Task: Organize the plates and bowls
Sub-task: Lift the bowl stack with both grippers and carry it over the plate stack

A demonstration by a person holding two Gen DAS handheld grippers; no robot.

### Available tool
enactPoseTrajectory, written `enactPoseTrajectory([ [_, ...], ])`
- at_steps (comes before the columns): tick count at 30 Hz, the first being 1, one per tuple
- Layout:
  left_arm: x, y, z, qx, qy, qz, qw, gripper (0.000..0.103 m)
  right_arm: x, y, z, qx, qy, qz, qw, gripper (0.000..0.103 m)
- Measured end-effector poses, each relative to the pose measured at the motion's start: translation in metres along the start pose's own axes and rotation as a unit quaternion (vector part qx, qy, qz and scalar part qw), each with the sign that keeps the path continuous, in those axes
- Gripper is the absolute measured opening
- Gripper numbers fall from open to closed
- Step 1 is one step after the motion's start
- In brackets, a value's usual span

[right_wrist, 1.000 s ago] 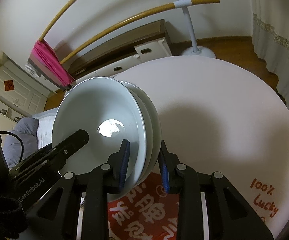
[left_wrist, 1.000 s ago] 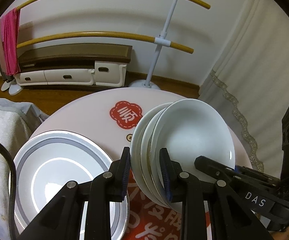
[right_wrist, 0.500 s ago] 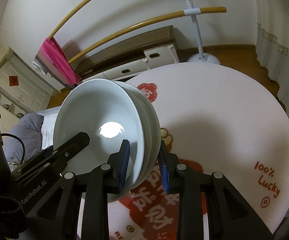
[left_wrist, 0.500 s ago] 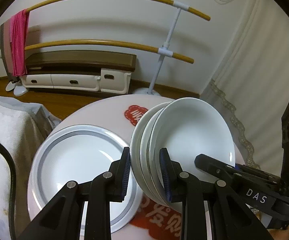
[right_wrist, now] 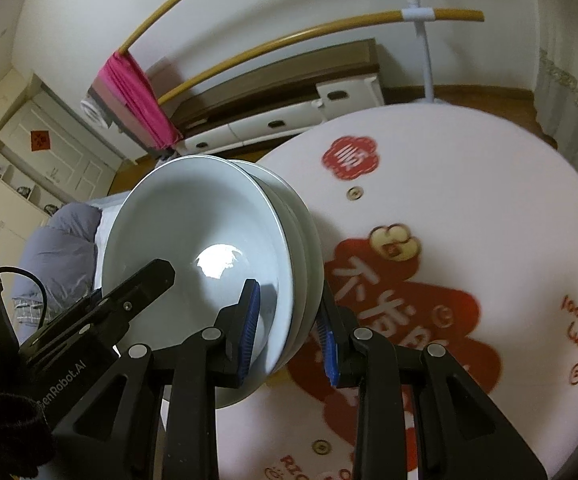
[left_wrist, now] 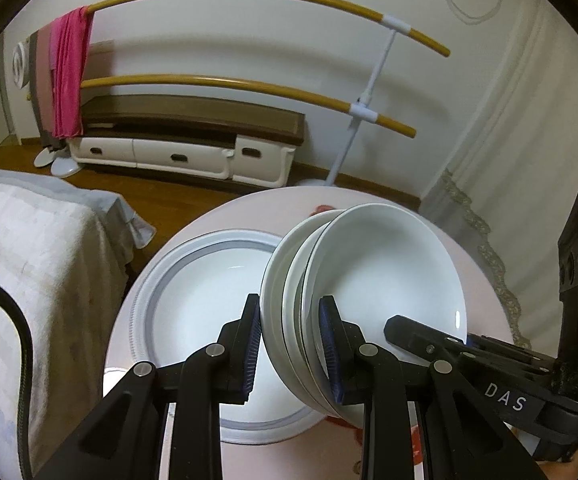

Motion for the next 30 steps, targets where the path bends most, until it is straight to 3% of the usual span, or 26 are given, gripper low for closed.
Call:
enactPoseTrajectory([
  [15, 0.0, 0.002, -0.023, -0.024, 0.007, -0.014, 0.9996, 0.024, 0.034, -0.016, -0.024, -0.006, 0.004, -0.033, 0.999, 0.028],
  [30, 0.012, 0.006, -0.03, -0.035, 0.004, -0.027, 0.999, 0.024, 0.051, -0.016, -0.022, -0.001, -0.003, -0.052, 0.999, 0.028],
])
Point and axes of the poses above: each gripper's, at about its wrist camera, not at the fingertips, and x roughly the way its jaws point, z to its right, y to its top, the point moved 9 cm from there along x, roughly the way its jaws point, and after that the axes turned 3 degrees about x, right-handed, at the moved point
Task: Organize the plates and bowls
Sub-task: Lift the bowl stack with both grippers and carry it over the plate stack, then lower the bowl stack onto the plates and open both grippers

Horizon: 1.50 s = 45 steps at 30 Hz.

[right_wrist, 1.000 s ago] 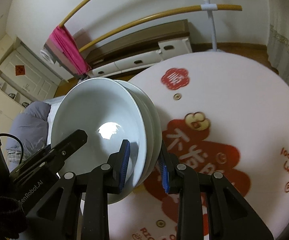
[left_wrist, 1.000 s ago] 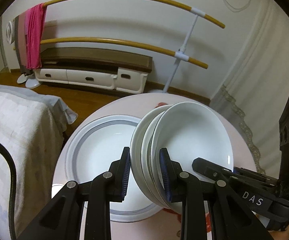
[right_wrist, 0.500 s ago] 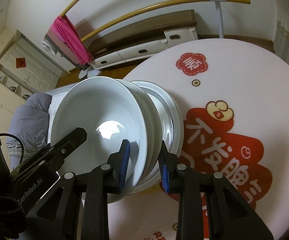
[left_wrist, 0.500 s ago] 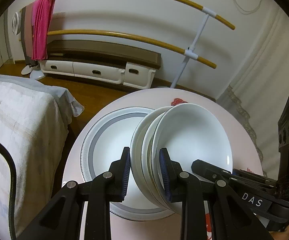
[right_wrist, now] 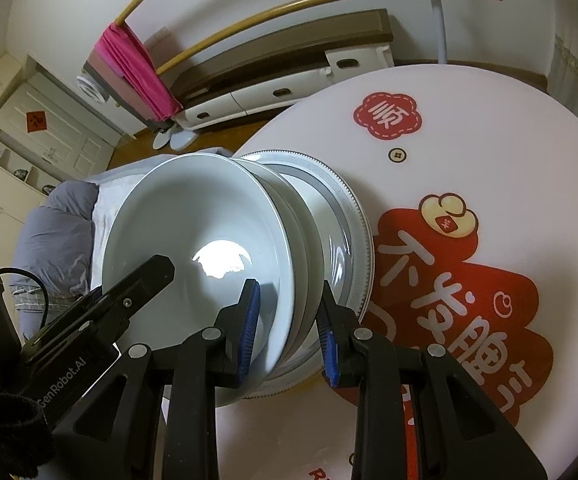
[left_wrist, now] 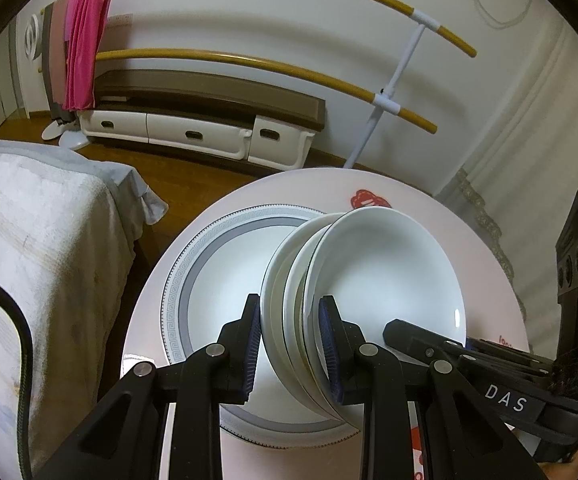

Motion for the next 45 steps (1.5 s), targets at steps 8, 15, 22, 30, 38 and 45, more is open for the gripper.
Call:
enactPoseTrajectory([
  [8, 0.006, 0.004, -0.004, -0.008, -0.004, -0.004, 1.0, 0.025, 0.002, 0.005, -0.001, -0.002, -0.007, -0.006, 1.0, 0.028],
  [15, 0.013, 0.007, -0.012, -0.023, -0.014, -0.01, 0.9996, 0.025, 0.002, 0.011, -0.005, 0.001, -0.018, -0.009, 1.0, 0.031],
  [22, 0.018, 0.012, -0.023, -0.034, -0.008, -0.008, 0.9994, 0.025, 0.003, 0.017, -0.013, -0.006, -0.033, 0.001, 0.999, 0.033],
  [30, 0.017, 0.014, -0.028, -0.046, -0.012, -0.001, 0.9989, 0.025, 0.006, 0.022, -0.016, -0.007, -0.042, 0.014, 0.999, 0.035],
  [38, -0.002, 0.009, -0.037, -0.051, 0.016, 0.024, 0.9983, 0.042, -0.004, 0.024, -0.015, 0.004, -0.032, 0.034, 0.999, 0.042],
  [45, -0.054, -0.014, -0.022, -0.023, 0.033, 0.084, 0.9957, 0.062, -0.045, 0.018, -0.015, 0.006, -0.018, 0.078, 0.997, 0.061],
])
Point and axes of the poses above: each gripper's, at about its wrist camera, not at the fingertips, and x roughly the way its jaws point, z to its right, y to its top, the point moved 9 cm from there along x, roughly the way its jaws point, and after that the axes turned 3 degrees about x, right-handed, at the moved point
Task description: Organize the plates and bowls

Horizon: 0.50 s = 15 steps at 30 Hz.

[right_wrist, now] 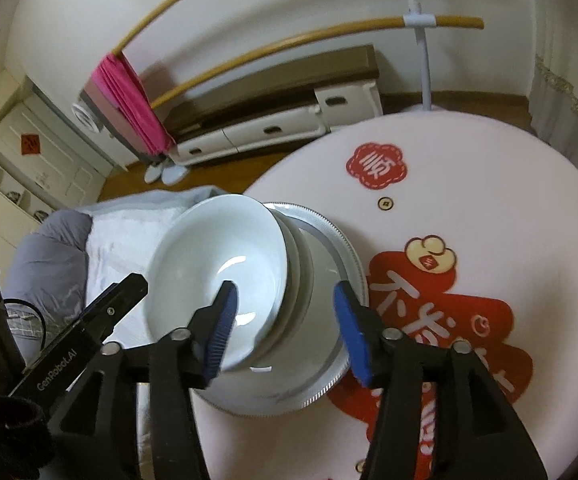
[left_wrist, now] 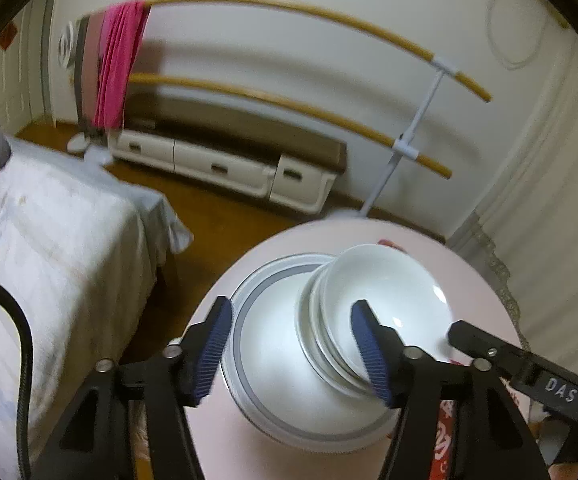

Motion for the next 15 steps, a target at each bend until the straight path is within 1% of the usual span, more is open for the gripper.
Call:
enactPoseTrajectory([
  [1, -0.009, -0.005, 0.004, 0.007, 0.0, 0.01, 0.9999, 0.068, -0.012, -0.002, 0.001, -0.006, -0.001, 0.015, 1.0, 0.064],
  [2, -0.022, -0.009, 0.01, 0.019, 0.001, 0.026, 0.9995, 0.075, -0.02, -0.004, 0.001, -0.01, -0.002, 0.026, 1.0, 0.068],
  [4, -0.042, -0.019, 0.021, 0.039, 0.0, 0.05, 0.998, 0.081, -0.046, -0.013, 0.006, -0.016, -0.012, 0.057, 0.998, 0.076],
  [6, -0.058, -0.032, 0.033, 0.058, -0.01, 0.067, 0.996, 0.083, -0.066, -0.021, 0.01, -0.019, -0.017, 0.082, 0.996, 0.089],
  [8, -0.076, -0.047, 0.046, 0.073, -0.029, 0.081, 0.9936, 0.089, -0.09, -0.032, 0.015, -0.025, -0.027, 0.11, 0.993, 0.096],
  [10, -0.093, -0.061, 0.057, 0.08, -0.045, 0.096, 0.9911, 0.095, -0.114, -0.044, 0.023, -0.027, -0.037, 0.141, 0.989, 0.098],
  [11, -0.104, -0.07, 0.062, 0.084, -0.055, 0.105, 0.9895, 0.097, -0.125, -0.051, 0.027, -0.027, -0.045, 0.154, 0.987, 0.102],
  [12, -0.113, -0.078, 0.066, 0.086, -0.063, 0.111, 0.988, 0.097, -0.134, -0.058, 0.03, -0.027, -0.052, 0.165, 0.984, 0.103],
  [14, -0.124, -0.092, 0.07, 0.095, -0.072, 0.118, 0.9858, 0.102, -0.154, -0.073, 0.038, -0.024, -0.068, 0.194, 0.978, 0.103],
  [15, -0.133, -0.103, 0.074, 0.105, -0.075, 0.121, 0.9843, 0.102, -0.163, -0.081, 0.043, -0.023, -0.074, 0.204, 0.976, 0.103],
])
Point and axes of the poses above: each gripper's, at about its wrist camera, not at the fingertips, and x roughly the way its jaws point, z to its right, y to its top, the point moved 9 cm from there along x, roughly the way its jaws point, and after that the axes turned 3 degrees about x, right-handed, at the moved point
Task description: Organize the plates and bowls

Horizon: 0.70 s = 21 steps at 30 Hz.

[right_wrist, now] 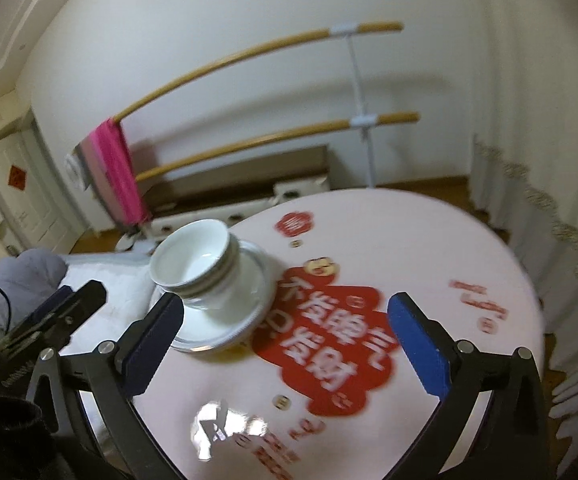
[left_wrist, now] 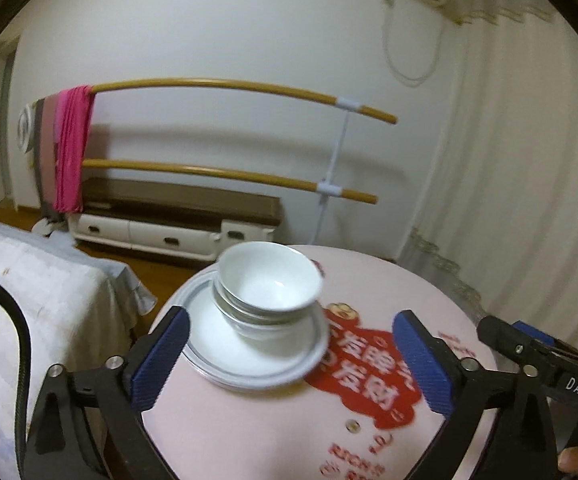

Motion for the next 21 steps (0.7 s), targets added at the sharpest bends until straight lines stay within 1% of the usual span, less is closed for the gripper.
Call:
enactPoseTrajectory([
  [3, -0.029, -0.017, 0.007, 0.018, -0.001, 0.012, 0.9998, 0.102, -0.029, -0.012, 0.016, 0.001, -0.023, 0.029, 0.999, 0.103],
  [5, -0.044, -0.027, 0.011, 0.026, -0.001, 0.02, 0.9995, 0.102, -0.048, -0.022, 0.023, -0.005, -0.039, 0.04, 0.998, 0.103],
  [10, -0.085, -0.049, 0.029, 0.052, -0.013, 0.038, 0.9978, 0.102, -0.096, -0.042, 0.032, -0.013, -0.061, 0.073, 0.995, 0.103],
  [13, -0.099, -0.057, 0.044, 0.065, -0.012, 0.046, 0.9968, 0.102, -0.122, -0.052, 0.036, -0.009, -0.069, 0.092, 0.993, 0.103],
  [21, -0.146, -0.072, 0.061, 0.074, -0.042, 0.085, 0.9927, 0.102, -0.182, -0.069, 0.032, -0.009, -0.085, 0.141, 0.986, 0.103],
])
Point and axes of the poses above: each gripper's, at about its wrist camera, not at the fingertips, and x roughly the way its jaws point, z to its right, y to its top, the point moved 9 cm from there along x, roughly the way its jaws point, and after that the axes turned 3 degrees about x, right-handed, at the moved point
